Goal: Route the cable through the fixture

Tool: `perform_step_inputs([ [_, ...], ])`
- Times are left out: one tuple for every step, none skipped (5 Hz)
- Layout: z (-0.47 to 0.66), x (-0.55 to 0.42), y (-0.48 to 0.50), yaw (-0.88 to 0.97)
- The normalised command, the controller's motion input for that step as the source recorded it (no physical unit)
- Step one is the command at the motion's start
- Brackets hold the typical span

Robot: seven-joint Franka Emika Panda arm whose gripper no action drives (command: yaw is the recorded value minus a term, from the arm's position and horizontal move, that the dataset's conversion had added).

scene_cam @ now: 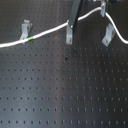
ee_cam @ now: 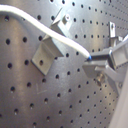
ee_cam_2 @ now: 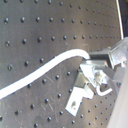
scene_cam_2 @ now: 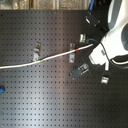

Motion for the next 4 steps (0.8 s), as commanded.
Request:
perform_step_inputs([
  [0.30, -0.022, 0.041, 0.25],
  [0.42, -0.002, 0.017, 0.27],
  [0.53, 0.009, 0.004, 0.19],
  [0.55, 0.040, 0.019, 0.16],
])
